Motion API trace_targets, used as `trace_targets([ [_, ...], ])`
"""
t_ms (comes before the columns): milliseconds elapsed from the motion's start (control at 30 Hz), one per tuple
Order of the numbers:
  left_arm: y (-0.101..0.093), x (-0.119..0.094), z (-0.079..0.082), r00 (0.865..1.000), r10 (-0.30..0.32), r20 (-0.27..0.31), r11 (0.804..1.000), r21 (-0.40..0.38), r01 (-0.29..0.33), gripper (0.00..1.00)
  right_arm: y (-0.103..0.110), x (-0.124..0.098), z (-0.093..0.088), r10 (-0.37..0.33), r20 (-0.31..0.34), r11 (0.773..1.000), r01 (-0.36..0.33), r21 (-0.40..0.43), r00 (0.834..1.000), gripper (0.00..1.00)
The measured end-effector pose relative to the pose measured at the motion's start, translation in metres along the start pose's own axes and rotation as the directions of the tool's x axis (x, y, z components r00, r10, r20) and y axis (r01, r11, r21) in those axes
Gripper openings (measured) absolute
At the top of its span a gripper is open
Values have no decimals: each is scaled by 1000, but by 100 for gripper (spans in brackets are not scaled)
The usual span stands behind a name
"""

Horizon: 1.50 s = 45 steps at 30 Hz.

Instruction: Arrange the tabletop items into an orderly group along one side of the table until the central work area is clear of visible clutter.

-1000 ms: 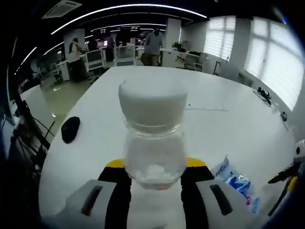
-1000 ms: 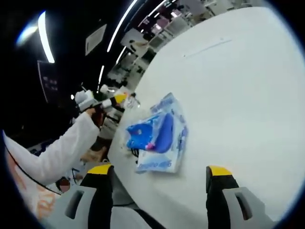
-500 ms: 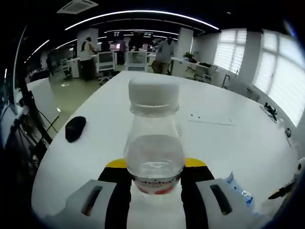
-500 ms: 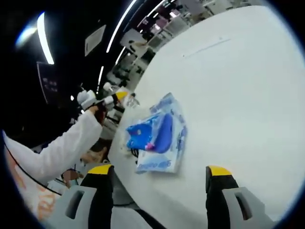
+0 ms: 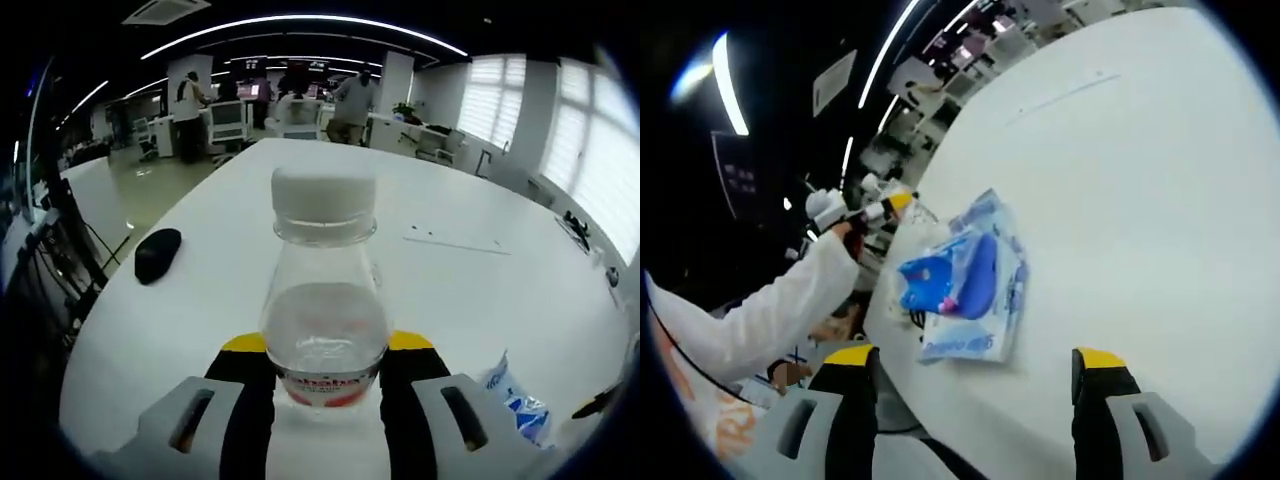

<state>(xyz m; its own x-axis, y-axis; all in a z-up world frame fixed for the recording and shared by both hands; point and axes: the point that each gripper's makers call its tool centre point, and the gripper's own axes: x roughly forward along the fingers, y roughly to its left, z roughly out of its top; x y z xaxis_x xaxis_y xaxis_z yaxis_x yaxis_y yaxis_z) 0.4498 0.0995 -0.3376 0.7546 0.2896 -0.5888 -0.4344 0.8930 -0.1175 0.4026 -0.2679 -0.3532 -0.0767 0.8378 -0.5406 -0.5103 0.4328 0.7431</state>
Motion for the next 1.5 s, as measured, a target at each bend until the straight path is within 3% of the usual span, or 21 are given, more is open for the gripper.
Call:
trace_targets([
  [33, 1, -1, -3, 1000, 3, -19, 1000, -3, -3, 40, 1, 0, 0, 1, -1, 1000, -1, 0, 1000, 80],
  [500, -6, -8, -13, 1000, 2, 14, 998, 55, -3, 40, -5, -1, -2, -6, -10, 1000, 6, -1, 1000, 80],
  [1067, -14, -15, -27, 1000, -9, 3, 1000, 24, 9, 41, -5, -6, 1, -4, 6, 1000, 4, -5, 1000, 80],
  [1300, -2, -26, -33, 1000, 28, 3, 999, -20, -28, 68, -2, -9, 1, 1, 25, 1000, -1, -9, 1000, 80],
  [1500, -3, -38, -36, 1000, 4, 20, 999, -38, -3, 74, 1, -10, 1, 14, 34, 1000, -13, -18, 999, 80],
])
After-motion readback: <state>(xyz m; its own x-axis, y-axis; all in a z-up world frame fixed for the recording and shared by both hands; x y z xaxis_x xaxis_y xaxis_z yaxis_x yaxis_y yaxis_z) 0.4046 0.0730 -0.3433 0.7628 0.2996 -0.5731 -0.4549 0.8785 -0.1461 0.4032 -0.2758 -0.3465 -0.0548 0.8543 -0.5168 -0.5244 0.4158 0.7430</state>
